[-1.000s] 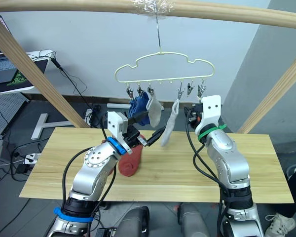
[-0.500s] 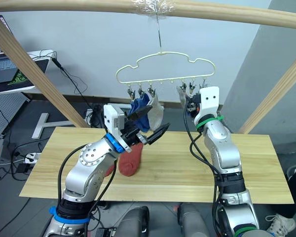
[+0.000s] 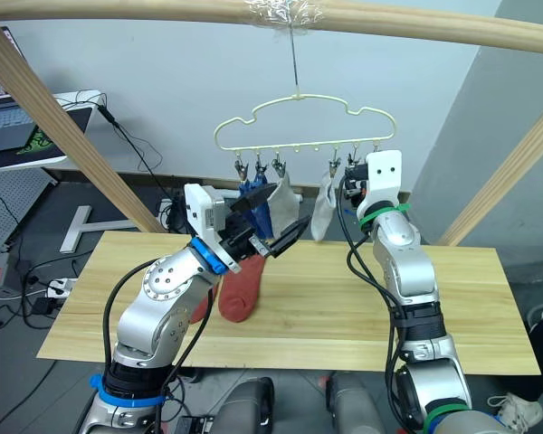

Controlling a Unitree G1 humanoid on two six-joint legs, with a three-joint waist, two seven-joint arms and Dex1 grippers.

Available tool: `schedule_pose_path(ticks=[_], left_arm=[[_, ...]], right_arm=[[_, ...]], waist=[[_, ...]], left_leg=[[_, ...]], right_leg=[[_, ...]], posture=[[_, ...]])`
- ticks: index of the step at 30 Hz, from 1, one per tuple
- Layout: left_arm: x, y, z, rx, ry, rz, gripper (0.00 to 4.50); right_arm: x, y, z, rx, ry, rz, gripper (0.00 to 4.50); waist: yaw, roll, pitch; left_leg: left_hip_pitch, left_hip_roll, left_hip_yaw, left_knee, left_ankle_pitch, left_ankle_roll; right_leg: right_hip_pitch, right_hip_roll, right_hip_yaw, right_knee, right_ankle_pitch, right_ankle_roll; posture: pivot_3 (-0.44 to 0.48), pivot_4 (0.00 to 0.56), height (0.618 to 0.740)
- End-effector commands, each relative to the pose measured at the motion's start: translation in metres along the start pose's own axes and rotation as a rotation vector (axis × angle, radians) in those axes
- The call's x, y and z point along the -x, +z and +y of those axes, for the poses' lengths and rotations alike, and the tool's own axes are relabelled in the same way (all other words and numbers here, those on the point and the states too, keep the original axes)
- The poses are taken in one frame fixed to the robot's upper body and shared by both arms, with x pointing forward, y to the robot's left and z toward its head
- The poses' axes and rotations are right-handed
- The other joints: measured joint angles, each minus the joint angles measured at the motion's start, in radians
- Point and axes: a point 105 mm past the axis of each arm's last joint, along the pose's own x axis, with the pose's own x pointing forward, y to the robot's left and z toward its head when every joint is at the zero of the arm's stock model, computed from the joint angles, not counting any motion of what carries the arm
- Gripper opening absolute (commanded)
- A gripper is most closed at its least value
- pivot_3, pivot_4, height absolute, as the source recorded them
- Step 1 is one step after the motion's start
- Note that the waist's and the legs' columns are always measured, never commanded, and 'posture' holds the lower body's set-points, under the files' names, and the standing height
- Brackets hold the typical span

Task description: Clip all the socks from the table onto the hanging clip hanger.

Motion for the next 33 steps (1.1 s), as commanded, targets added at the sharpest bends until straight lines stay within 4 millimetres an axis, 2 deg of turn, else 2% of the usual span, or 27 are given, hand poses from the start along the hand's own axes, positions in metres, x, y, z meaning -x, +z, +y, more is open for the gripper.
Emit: schedule_pose_path(ticks=[1,12,26,33], left_arm=[[-0.001,0.014,-0.001,-0.029,-0.004,-0.046,4.50],[-0.005,0.019,0.001,-0.042,0.004,-0.058,4.50],[-0.012,0.032,-0.004,-0.030,-0.022,-0.106,4.50],[-0.013,0.032,-0.002,-0.032,-0.022,-0.104,4.50]], right_arm=[[-0.005,0.020,-0.002,0.012,-0.019,-0.073,1.98],[-0.018,0.030,0.021,-0.035,0.062,-0.100,1.98],[-0.024,0.032,0.015,-0.052,0.054,-0.103,1.98],[-0.025,0.033,0.014,-0.048,0.053,-0.106,1.98]], waist=[[0.000,0.000,0.000],[0.002,0.000,0.000],[0.001,0.000,0.000],[0.002,0.000,0.000]], left_leg=[[0.000,0.000,0.000,0.000,0.000,0.000],[0.000,0.000,-0.001,0.000,0.000,0.000],[0.000,0.000,0.000,0.000,0.000,0.000],[0.000,0.000,0.000,0.000,0.000,0.000]], right_leg=[[0.000,0.000,0.000,0.000,0.000,0.000],[0.000,0.000,0.000,0.000,0.000,0.000],[0.000,0.000,0.000,0.001,0.001,-0.001],[0.000,0.000,0.000,0.001,0.001,-0.001]], posture=[[0.026,0.235,0.740],[0.036,0.241,0.740],[0.039,0.244,0.740],[0.034,0.242,0.740]])
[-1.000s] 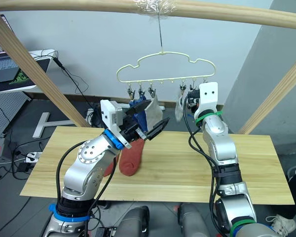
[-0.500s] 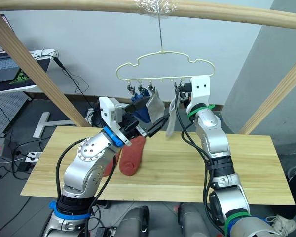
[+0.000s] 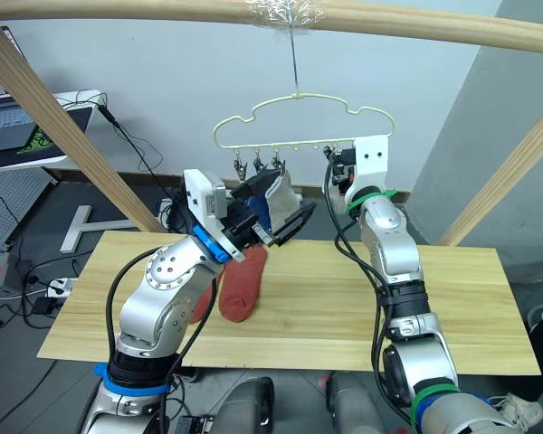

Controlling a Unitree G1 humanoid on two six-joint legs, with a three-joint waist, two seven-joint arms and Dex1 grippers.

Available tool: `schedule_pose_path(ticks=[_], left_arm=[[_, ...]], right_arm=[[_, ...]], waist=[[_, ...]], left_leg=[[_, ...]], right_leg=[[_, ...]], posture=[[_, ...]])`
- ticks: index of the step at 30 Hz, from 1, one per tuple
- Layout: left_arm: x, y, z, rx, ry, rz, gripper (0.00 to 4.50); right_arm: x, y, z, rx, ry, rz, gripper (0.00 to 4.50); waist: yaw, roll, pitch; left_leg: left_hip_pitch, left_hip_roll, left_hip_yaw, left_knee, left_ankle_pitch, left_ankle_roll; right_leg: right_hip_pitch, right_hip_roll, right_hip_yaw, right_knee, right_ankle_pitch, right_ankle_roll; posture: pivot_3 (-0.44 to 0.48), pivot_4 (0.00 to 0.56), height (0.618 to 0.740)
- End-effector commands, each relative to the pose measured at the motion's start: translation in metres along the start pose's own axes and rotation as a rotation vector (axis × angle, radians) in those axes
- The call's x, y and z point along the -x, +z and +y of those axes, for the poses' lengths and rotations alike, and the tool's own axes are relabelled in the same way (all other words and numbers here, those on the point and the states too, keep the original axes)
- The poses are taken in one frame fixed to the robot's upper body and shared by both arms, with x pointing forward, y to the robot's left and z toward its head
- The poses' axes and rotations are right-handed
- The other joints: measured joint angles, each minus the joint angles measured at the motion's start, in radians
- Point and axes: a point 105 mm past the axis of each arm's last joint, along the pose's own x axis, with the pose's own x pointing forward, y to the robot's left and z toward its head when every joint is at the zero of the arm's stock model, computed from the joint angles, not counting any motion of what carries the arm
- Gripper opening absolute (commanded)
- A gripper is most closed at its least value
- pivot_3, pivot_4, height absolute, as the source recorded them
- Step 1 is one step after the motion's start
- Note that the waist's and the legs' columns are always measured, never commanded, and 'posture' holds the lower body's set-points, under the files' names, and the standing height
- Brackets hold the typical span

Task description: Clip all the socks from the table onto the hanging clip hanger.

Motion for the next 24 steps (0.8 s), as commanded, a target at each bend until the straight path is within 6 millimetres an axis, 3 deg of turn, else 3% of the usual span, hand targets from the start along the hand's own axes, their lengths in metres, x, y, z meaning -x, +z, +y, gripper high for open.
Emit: schedule_pose_path(ticks=[1,11,16,19,24], left_arm=[[-0.0019,0.0175,-0.0030,-0.025,-0.017,-0.062,4.50],[-0.0022,0.0186,-0.0027,-0.027,-0.015,-0.067,4.50],[-0.0027,0.0186,-0.0031,-0.026,-0.014,-0.067,4.50],[-0.0035,0.0192,-0.0041,-0.025,-0.016,-0.071,4.50],[0.0005,0.0104,-0.0055,-0.025,-0.021,-0.037,4.50]], right_arm=[[-0.0023,0.0178,0.0004,-0.003,0.008,-0.064,1.98],[-0.0035,0.0169,0.0011,-0.006,0.014,-0.060,1.98],[-0.0042,0.0176,-0.0010,-0.005,0.014,-0.063,0.58],[-0.0040,0.0176,-0.0031,-0.005,0.007,-0.063,0.01],[-0.0017,0.0175,-0.0052,0.001,0.015,-0.063,0.01]], waist=[[0.000,0.000,0.000],[0.000,0.000,0.000],[0.000,0.000,0.000],[0.000,0.000,0.000],[0.000,0.000,0.000]], left_leg=[[0.000,0.000,0.000,0.000,0.000,0.000],[0.000,0.000,0.000,0.000,0.000,0.000],[0.000,0.000,0.000,0.000,0.000,0.000],[0.000,0.000,0.000,0.000,0.000,0.000],[0.000,0.000,0.000,0.000,0.000,0.000]], right_leg=[[0.000,0.000,0.000,0.000,0.000,0.000],[0.000,0.000,0.000,0.000,0.000,0.000],[0.000,0.000,0.000,0.000,0.001,-0.002],[0.000,0.000,0.000,0.000,0.001,-0.002],[0.000,0.000,0.000,0.000,0.002,-0.003]], posture=[[0.034,0.242,0.740],[0.034,0.242,0.740],[0.036,0.245,0.740],[0.036,0.245,0.740],[0.033,0.245,0.740]])
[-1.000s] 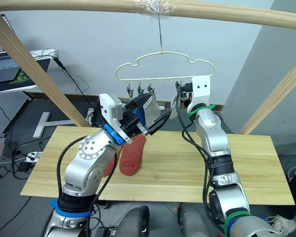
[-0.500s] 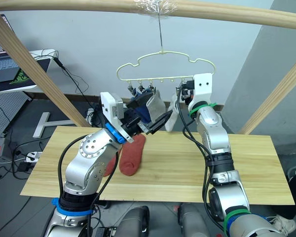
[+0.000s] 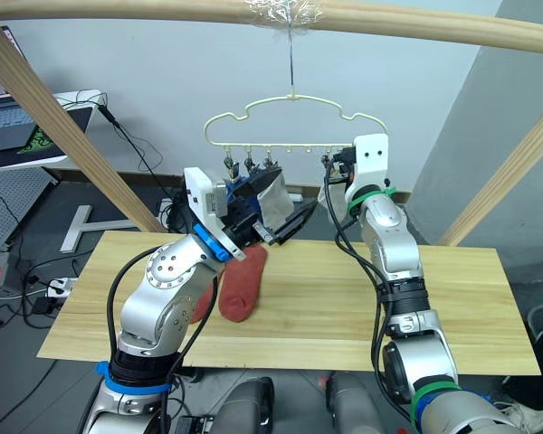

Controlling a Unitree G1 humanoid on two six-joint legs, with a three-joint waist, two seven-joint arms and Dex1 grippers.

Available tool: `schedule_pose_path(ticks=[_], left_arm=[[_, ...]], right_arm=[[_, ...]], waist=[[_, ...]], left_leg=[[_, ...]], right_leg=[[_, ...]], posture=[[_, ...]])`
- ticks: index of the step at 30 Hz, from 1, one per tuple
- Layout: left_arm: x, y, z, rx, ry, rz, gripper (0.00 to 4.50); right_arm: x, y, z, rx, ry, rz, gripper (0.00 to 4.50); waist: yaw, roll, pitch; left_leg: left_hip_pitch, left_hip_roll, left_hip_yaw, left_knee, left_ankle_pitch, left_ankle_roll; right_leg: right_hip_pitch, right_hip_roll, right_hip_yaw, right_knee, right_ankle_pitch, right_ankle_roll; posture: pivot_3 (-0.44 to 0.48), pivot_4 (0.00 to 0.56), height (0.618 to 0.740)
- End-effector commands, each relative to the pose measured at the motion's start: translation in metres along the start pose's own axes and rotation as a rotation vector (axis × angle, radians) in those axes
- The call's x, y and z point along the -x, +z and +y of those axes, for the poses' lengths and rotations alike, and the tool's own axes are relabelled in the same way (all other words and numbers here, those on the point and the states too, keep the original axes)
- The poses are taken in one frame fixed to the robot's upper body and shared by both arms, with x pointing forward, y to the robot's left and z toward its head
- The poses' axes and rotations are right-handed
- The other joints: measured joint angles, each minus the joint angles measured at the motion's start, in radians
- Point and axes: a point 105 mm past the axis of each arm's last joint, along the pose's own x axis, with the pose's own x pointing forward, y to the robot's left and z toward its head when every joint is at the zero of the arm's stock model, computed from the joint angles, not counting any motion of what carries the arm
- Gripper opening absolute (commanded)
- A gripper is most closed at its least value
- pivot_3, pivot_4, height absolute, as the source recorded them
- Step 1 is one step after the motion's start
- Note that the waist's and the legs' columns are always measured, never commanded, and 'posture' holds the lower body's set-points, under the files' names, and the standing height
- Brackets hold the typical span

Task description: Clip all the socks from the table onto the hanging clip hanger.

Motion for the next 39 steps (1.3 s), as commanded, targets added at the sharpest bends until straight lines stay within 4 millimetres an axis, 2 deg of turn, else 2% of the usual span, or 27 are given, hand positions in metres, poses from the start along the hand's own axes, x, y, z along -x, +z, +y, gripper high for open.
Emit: schedule_pose_path(ticks=[1,8,11,14,16,20,23,31,38,39], left_arm=[[0.005,0.001,-0.004,-0.024,-0.009,0.000,4.50],[0.045,-0.079,0.012,-0.031,0.096,0.339,4.50],[0.083,-0.128,0.033,0.040,0.292,0.494,4.50],[0.109,-0.164,0.050,0.043,0.414,0.620,4.50],[0.116,-0.178,0.057,0.029,0.448,0.670,4.50],[0.119,-0.190,0.066,-0.006,0.473,0.710,4.50],[0.114,-0.196,0.068,-0.003,0.465,0.707,4.50],[0.100,-0.199,0.071,0.027,0.445,0.663,4.50],[0.116,-0.229,0.052,0.131,0.379,0.788,4.50],[0.117,-0.230,0.049,0.146,0.365,0.793,4.32]], right_arm=[[0.001,0.019,-0.004,0.000,0.006,-0.067,0.01],[0.007,0.014,-0.006,0.031,0.066,-0.022,0.01],[0.010,0.013,-0.009,0.042,0.080,-0.002,0.01],[0.013,0.011,-0.010,0.044,0.078,0.012,0.01],[0.016,0.010,-0.009,0.046,0.081,0.021,0.01],[0.019,0.007,-0.003,0.042,0.092,0.034,0.01],[0.021,0.007,-0.003,0.042,0.091,0.040,0.01],[0.023,0.008,-0.002,0.045,0.096,0.047,0.01],[0.023,0.009,-0.002,0.048,0.094,0.050,0.01],[0.023,0.008,-0.003,0.050,0.094,0.052,0.00]], waist=[[-0.001,0.000,0.000],[-0.001,0.000,0.000],[-0.001,0.000,0.000],[0.000,0.000,0.000],[0.000,0.000,0.000],[0.003,0.000,0.000],[0.002,0.000,0.000],[0.001,0.000,0.000],[-0.001,0.000,0.000],[-0.001,0.000,0.000]], left_leg=[[0.000,0.000,0.000,0.000,0.000,0.000],[0.000,0.000,0.000,0.000,0.000,0.000],[0.001,0.000,-0.001,0.000,0.000,0.000],[0.001,0.000,-0.001,0.000,0.000,0.000],[0.001,0.000,-0.001,0.000,0.000,0.000],[0.001,0.000,0.000,0.001,0.000,0.000],[0.001,0.000,0.000,0.001,0.000,0.000],[0.001,-0.001,0.000,0.000,0.000,0.000],[0.001,-0.001,0.001,0.000,0.000,0.000],[0.001,-0.001,0.001,0.000,0.000,0.000]], right_leg=[[0.000,0.000,0.000,0.000,0.000,0.000],[0.000,0.000,0.000,0.000,0.000,0.000],[0.000,0.000,-0.001,0.000,0.000,0.001],[0.000,-0.001,-0.001,0.000,0.000,0.000],[0.000,-0.001,-0.001,0.001,-0.002,0.003],[0.000,-0.001,-0.001,0.001,-0.002,0.003],[0.000,-0.002,-0.001,0.001,-0.001,0.002],[0.000,-0.006,-0.003,0.000,0.001,-0.001],[0.000,-0.004,-0.003,0.001,0.001,-0.001],[0.000,-0.005,-0.003,0.001,0.001,-0.001]], posture=[[0.033,0.245,0.740],[0.027,0.246,0.740],[0.005,0.248,0.740],[-0.003,0.248,0.740],[-0.003,0.248,0.740],[-0.015,0.250,0.740],[-0.015,0.250,0.740],[-0.023,0.249,0.740],[-0.026,0.245,0.740],[-0.026,0.245,0.740]])
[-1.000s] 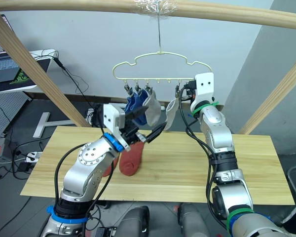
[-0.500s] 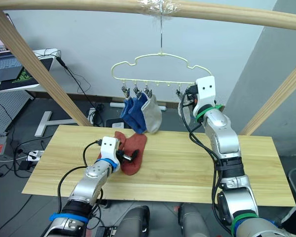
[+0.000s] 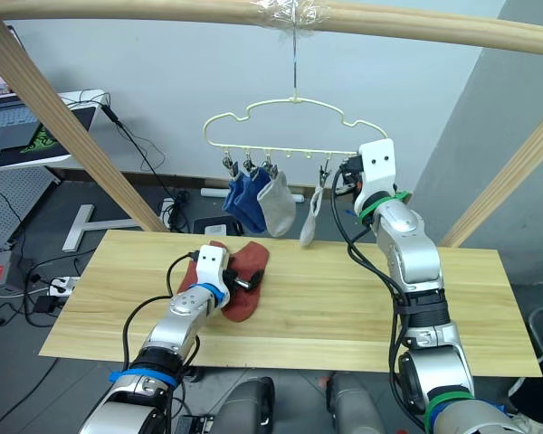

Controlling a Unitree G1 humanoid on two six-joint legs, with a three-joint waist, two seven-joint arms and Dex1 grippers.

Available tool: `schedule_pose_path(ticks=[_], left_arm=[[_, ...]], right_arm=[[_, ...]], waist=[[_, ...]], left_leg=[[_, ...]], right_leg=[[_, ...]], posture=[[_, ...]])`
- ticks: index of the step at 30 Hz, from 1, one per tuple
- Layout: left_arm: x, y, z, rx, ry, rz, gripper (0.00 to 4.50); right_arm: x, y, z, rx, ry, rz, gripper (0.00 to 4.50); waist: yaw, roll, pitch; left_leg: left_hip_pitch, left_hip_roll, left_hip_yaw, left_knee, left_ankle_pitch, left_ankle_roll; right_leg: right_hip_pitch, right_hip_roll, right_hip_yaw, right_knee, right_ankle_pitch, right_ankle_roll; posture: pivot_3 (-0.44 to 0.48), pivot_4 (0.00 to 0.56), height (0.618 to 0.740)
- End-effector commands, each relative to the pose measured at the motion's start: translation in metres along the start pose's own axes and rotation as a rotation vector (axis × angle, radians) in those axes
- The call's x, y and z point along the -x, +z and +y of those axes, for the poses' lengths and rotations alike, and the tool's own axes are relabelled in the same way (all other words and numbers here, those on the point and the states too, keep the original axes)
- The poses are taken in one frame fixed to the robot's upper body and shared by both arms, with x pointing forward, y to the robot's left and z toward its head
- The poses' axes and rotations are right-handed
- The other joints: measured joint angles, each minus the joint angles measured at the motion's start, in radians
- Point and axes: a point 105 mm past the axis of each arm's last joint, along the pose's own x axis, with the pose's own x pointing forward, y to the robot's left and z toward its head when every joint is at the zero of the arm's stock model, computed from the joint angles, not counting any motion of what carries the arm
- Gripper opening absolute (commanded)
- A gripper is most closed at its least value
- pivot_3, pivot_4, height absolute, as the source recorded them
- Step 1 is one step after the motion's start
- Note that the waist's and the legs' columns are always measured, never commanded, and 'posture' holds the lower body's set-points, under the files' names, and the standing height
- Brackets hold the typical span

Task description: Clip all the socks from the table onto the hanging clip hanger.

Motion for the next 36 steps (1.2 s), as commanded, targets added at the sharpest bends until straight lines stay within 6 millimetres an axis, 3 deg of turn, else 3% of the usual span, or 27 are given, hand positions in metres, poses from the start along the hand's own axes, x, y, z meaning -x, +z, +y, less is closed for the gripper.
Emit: schedule_pose_path(ticks=[1,11,15,18,23,27,36], left_arm=[[0.004,-0.022,-0.011,0.031,-0.060,0.070,4.12],[0.007,-0.021,-0.024,-0.033,-0.126,0.065,1.19],[0.008,-0.004,-0.030,0.008,-0.150,-0.017,0.02],[0.011,0.019,-0.047,0.085,-0.227,-0.127,0.00],[0.033,0.070,-0.099,0.121,-0.443,-0.307,0.00],[0.043,0.105,-0.113,0.176,-0.485,-0.405,0.00],[0.043,0.153,-0.130,0.229,-0.504,-0.506,0.00]], right_arm=[[0.003,0.010,-0.001,0.011,-0.003,-0.031,0.00],[0.001,0.014,-0.007,0.040,0.017,-0.029,0.00],[0.003,0.018,-0.013,0.006,0.038,-0.010,0.00],[0.005,0.020,-0.018,-0.056,0.065,0.026,0.00],[0.009,0.031,-0.035,-0.277,0.076,0.118,0.00],[0.011,0.037,-0.038,-0.406,0.092,0.177,0.00],[0.018,0.045,-0.023,-0.617,0.175,0.271,0.00]], waist=[[0.000,0.000,0.000],[0.000,0.000,0.000],[0.000,0.000,0.000],[0.000,0.000,0.000],[0.003,0.000,0.000],[-0.001,0.000,0.000],[-0.003,0.000,0.000]], left_leg=[[0.000,0.000,0.000,0.000,0.000,0.000],[0.001,0.000,0.000,0.000,0.000,0.000],[0.001,0.000,0.000,0.000,0.000,0.000],[0.001,0.000,0.000,0.000,0.000,0.000],[-0.001,0.000,-0.002,0.000,0.000,0.000],[-0.001,0.000,-0.002,0.000,0.000,0.000],[-0.001,0.000,-0.001,0.000,0.000,0.000]], right_leg=[[0.000,0.000,0.000,0.000,0.000,0.000],[0.001,0.000,0.000,0.000,-0.001,0.001],[0.001,0.000,0.000,0.000,-0.001,0.001],[0.001,-0.001,0.001,0.000,0.000,0.000],[0.000,-0.003,0.001,-0.001,0.000,0.000],[0.001,-0.003,0.002,0.000,0.000,0.000],[0.001,0.003,0.002,-0.001,-0.002,0.004]], posture=[[-0.026,0.245,0.740],[-0.027,0.254,0.740],[-0.027,0.254,0.740],[-0.030,0.255,0.740],[-0.031,0.255,0.740],[-0.038,0.254,0.740],[-0.054,0.253,0.740]])
